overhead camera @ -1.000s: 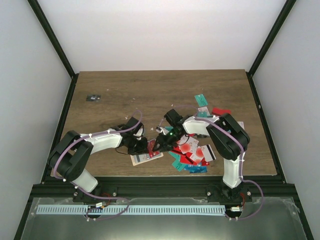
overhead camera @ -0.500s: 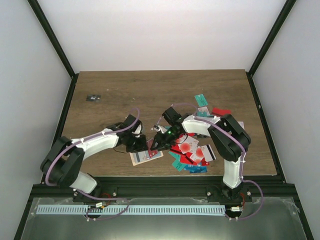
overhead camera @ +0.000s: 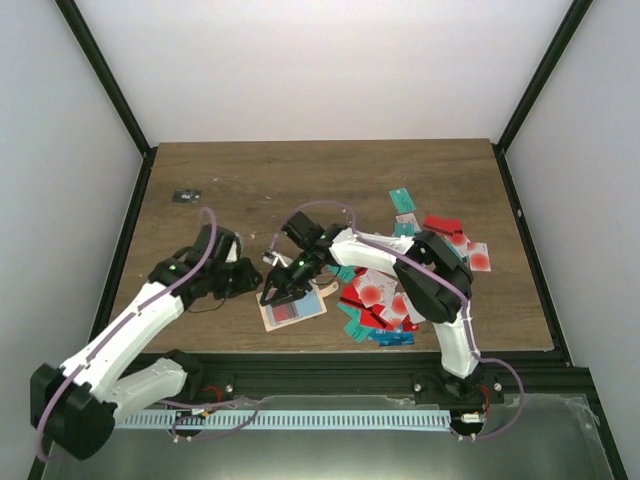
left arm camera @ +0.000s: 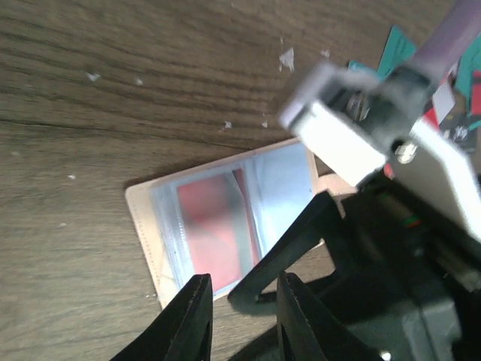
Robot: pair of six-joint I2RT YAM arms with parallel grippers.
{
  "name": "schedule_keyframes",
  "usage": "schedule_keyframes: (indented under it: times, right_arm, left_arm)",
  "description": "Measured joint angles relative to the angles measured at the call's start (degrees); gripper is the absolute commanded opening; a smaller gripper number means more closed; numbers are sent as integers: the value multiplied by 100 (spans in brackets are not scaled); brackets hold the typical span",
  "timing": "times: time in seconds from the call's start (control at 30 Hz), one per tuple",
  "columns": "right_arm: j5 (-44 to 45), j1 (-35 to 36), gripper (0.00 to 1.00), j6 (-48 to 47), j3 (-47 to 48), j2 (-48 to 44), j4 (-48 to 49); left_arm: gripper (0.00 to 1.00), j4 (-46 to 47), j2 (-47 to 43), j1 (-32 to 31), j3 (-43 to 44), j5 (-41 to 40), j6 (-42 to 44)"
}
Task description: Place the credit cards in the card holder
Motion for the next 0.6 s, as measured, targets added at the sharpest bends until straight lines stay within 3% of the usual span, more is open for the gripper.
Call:
schedule_keyframes:
  times: [0.23, 0.47, 0.6]
  right_arm:
    - [-28, -76, 51, -153, 262, -271, -459]
    - [914, -1451, 58, -186, -669, -1663, -903]
    - [1517, -2291, 62, -144, -1390, -2308, -1088]
  left_arm:
    - [28, -330, -654, 116, 2, 107, -2]
    - [29, 293, 42, -15, 24, 857, 120]
    - [28, 619, 898, -374, 461, 1152, 245]
